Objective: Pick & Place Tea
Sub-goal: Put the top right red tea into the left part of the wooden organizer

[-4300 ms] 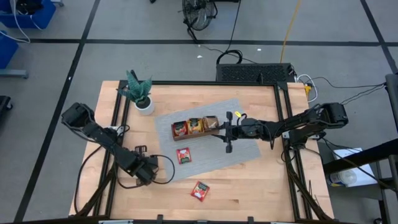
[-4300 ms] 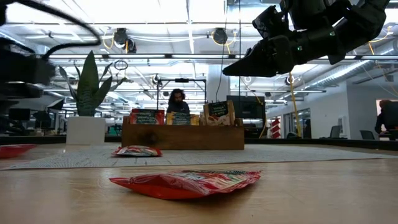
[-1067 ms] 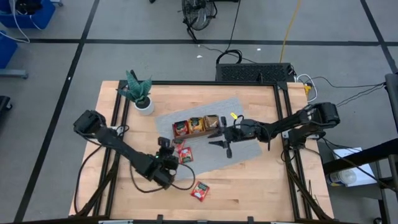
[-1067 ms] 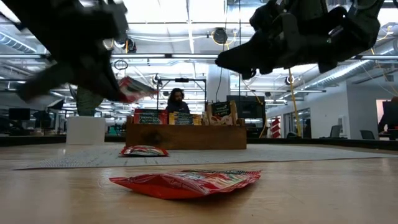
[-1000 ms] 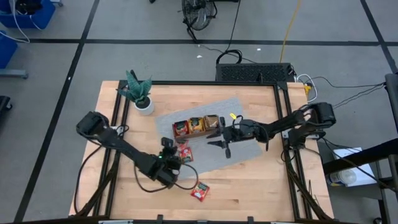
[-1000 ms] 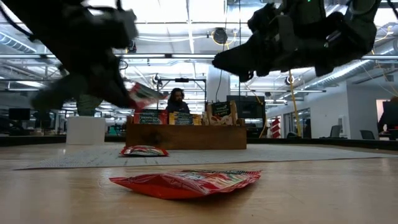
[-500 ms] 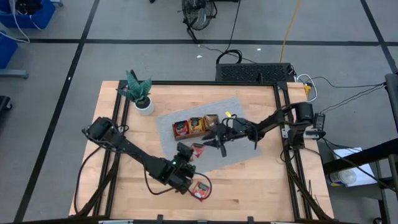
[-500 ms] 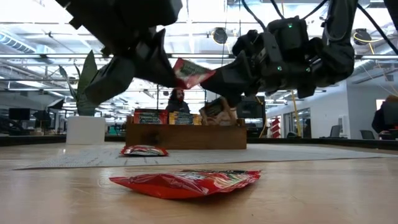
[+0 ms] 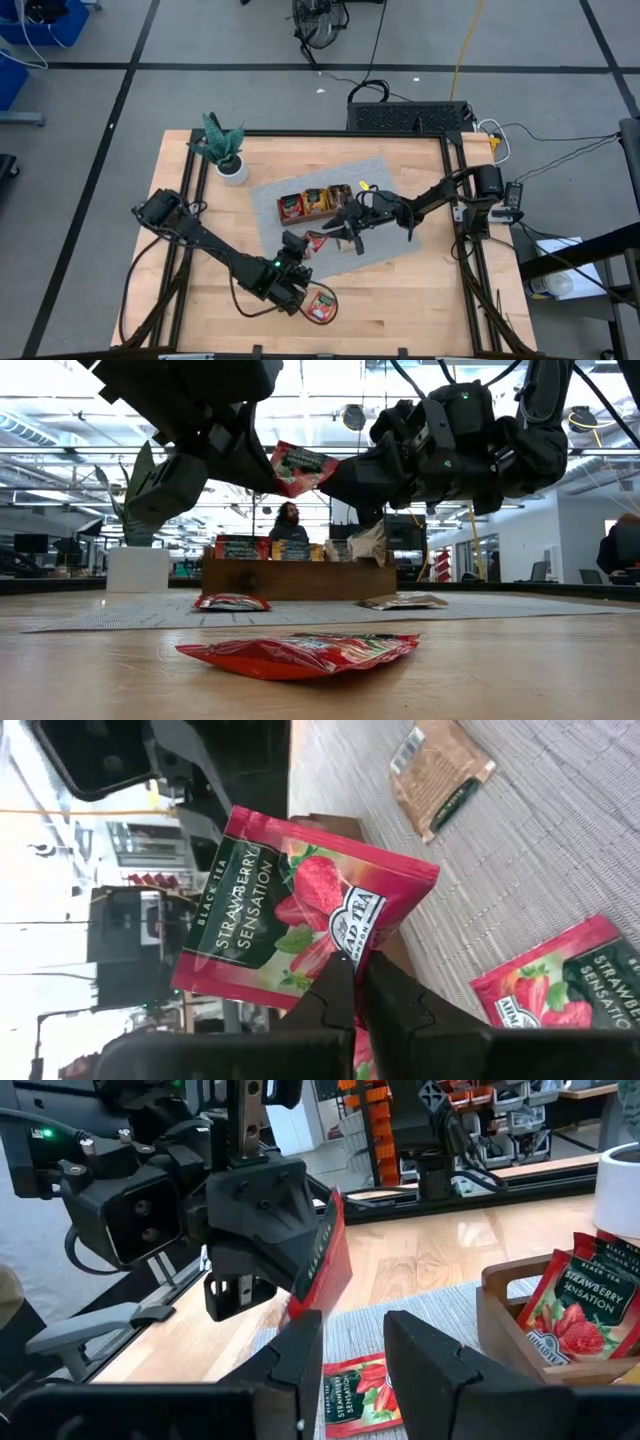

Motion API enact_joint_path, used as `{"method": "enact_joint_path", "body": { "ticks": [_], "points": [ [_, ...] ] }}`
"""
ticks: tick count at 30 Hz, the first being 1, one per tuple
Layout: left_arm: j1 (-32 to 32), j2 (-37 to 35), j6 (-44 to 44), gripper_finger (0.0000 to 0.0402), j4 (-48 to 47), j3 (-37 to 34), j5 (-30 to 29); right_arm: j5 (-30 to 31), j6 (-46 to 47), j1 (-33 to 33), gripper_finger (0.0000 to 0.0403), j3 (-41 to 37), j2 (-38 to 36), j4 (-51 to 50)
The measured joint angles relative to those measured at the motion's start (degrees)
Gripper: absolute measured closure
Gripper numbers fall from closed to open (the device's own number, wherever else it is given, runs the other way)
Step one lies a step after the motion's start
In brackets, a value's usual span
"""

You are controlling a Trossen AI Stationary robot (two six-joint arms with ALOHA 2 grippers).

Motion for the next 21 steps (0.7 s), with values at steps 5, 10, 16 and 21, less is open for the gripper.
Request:
{"method": "enact_joint_path", "body": {
  "ticks": [5, 10, 16, 21],
  "points": [
    [-0.3, 0.0, -3.2, 0.0392, -3.0, 0.0, -0.9, 0.0, -0.1, -0.1, 0.0302, 0.0, 0.0, 0.5],
    [-0.2, 0.0, -4.7, 0.0392, -5.2, 0.0, -1.7, -0.1, -0.1, 0.0, 0.0302, 0.0, 0.0, 0.4],
    [-0.1, 0.0, -9.0, 0.0392, -9.6, 0.0, -1.8, -3.0, 0.0, 0.0, 0.0302, 0.0, 0.0, 0.6],
    [0.5, 0.0, -8.4, 0.0392, -7.3, 0.0, -1.6, -2.9, 0.0, 0.0, 0.0302, 0.0, 0.0, 1.7]
  ]
}}
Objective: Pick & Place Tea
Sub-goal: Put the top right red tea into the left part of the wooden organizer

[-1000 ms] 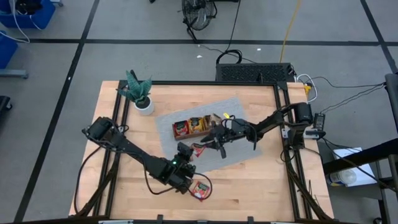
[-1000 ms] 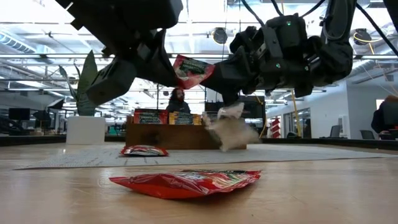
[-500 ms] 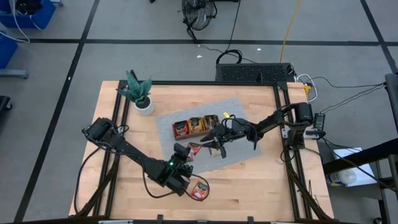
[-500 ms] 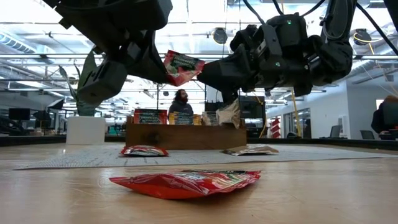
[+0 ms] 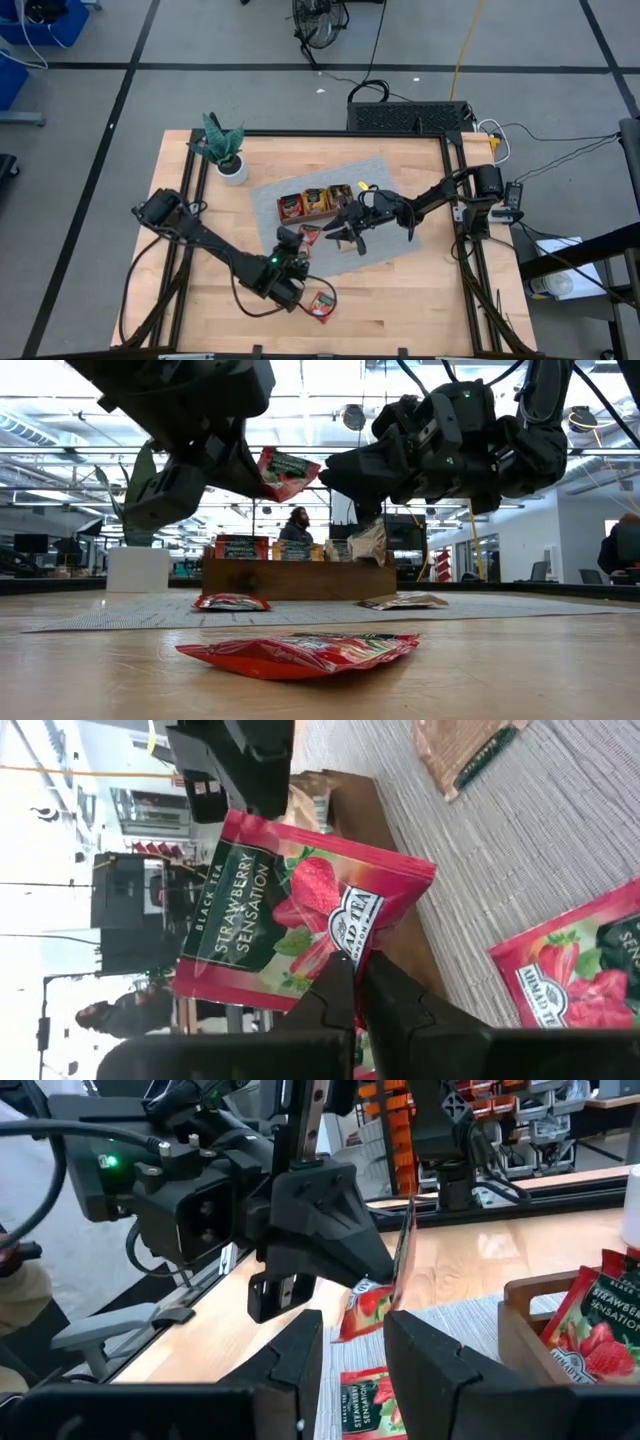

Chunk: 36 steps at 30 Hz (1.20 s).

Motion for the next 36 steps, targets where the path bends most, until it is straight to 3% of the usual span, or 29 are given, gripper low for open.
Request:
{"method": "enact_joint_path", "body": {
  "ticks": [8, 21, 36],
  "points": [
    [0.6, 0.0, 6.9, 0.0392, 7.9, 0.0, 2.8, 0.0, -0.3, 0.0, 0.0302, 0.0, 0.0, 0.1],
    [-1.0, -0.1, 5.7, 0.0392, 4.9, 0.0, -0.4, 0.1, 0.0, 0.0, 0.0302, 0.0, 0.0, -0.3],
    [0.6, -0.1, 9.2, 0.0392, 10.6, 0.0, 2.0, 0.2, -0.5, 0.0, 0.0303, 0.0, 0.0, 0.8]
  ]
}}
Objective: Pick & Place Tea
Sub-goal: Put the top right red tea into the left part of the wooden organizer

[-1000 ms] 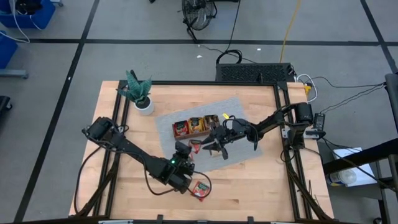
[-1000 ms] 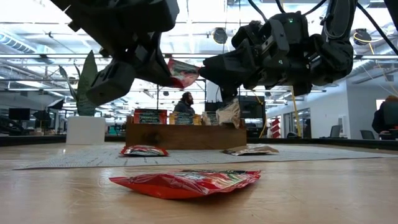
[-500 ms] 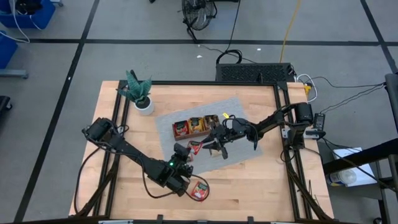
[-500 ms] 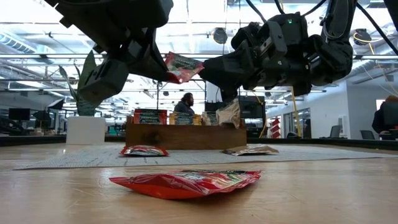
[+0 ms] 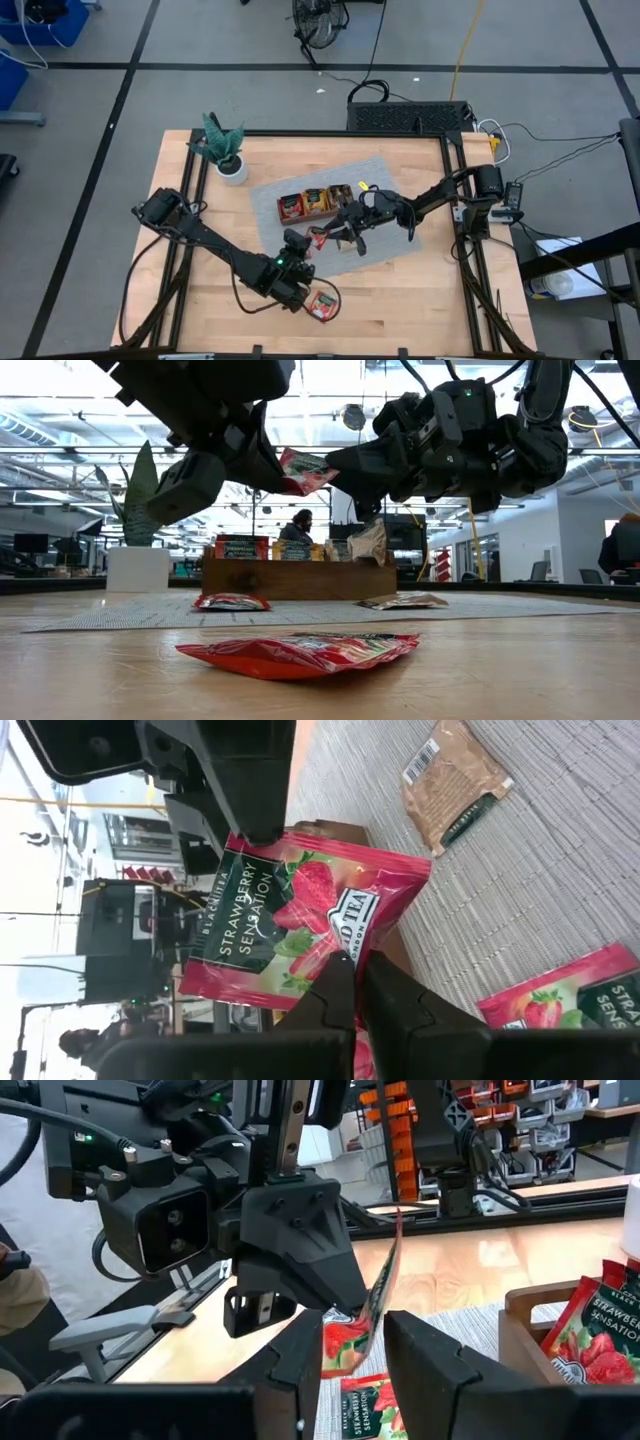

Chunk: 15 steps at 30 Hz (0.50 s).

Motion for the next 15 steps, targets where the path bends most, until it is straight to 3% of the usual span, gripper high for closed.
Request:
{"method": "enact_joint_path", "body": {
  "ticks": [3, 7, 15],
  "points": [
    [0.6, 0.0, 0.4, 0.0392, 0.6, 0.0, 1.1, 0.1, -1.4, 0.0, 0.0318, 0.0, 0.0, -0.1],
    [0.6, 0.0, -0.5, 0.0392, 0.9, 0.0, 1.4, 0.4, -3.6, 0.0, 0.0388, 0.0, 0.0, 0.0],
    [0.0, -0.1, -8.1, 0.0345, 2.0, 0.0, 1.5, 7.9, -10.1, 1.5, 0.0402, 0.0, -1.0, -1.3]
  ]
}}
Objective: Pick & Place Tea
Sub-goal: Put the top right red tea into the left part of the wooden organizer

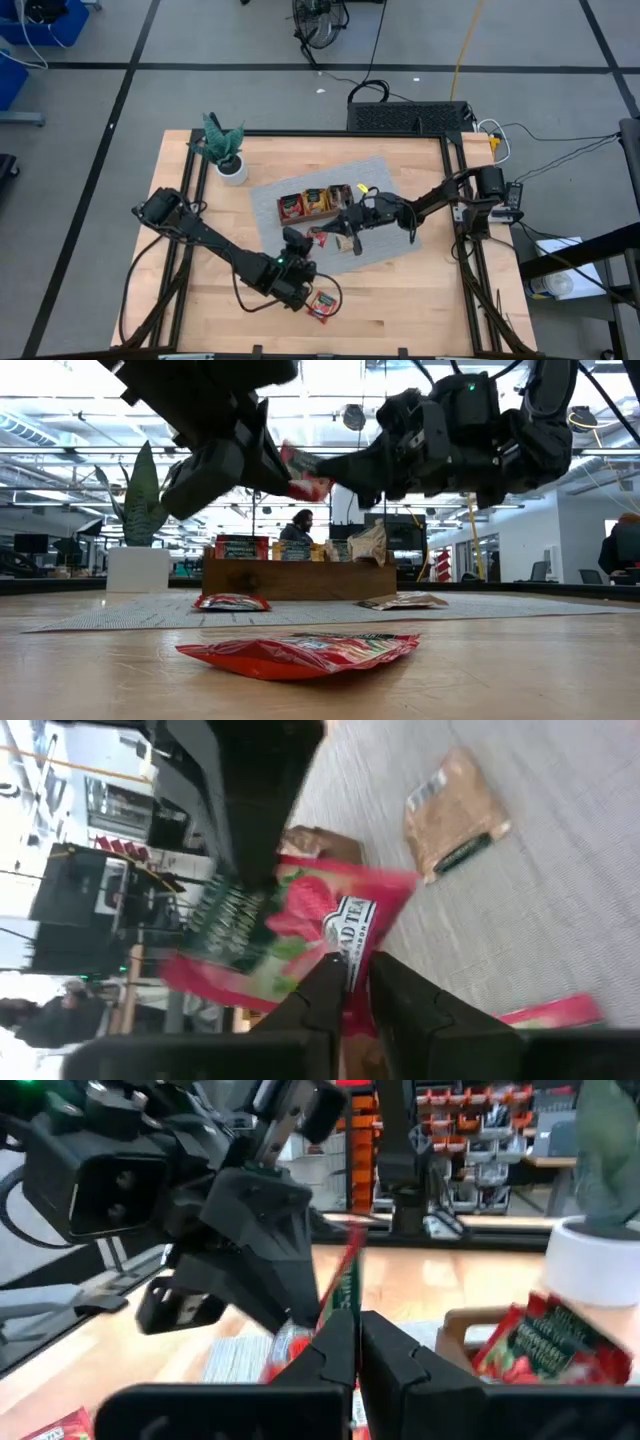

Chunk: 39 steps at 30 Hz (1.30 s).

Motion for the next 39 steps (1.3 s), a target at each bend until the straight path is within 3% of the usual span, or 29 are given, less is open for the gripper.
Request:
{"method": "enact_joint_path", "body": {
  "ticks": [8, 12, 16, 18, 25, 35, 39],
  "points": [
    [-4.4, -5.3, -8.0, 0.0335, -0.7, 0.0, 0.4, 10.5, -9.5, 3.6, 0.0403, 0.0, -7.7, -10.9],
    [-5.3, -9.8, -17.7, 0.0342, 0.1, 0.0, 0.8, 17.5, -15.8, 7.6, 0.0403, 0.0, -11.6, -17.1],
    [-2.2, -12.8, -29.7, 0.0346, 1.2, 0.1, 5.1, 22.3, -20.8, 11.8, 0.0403, 0.0, -12.9, -17.5],
    [0.1, -13.1, -31.6, 0.0346, 0.9, 0.1, 9.4, 22.5, -21.9, 13.0, 0.0403, 0.2, -13.1, -17.5],
    [6.2, -13.0, -31.3, 0.0346, 1.1, 0.0, 22.1, 24.0, -21.4, 13.7, 0.0403, 0.3, -13.0, -18.2],
    [6.7, -13.0, -22.4, 0.0349, 6.3, 0.0, 23.6, 23.9, -21.0, 13.7, 0.0403, 0.3, -13.0, -18.2],
    [6.6, -13.0, -19.2, 0.0390, 7.9, 0.0, 23.6, 23.6, -20.3, 13.7, 0.0403, 0.3, -13.0, -18.1]
  ]
}}
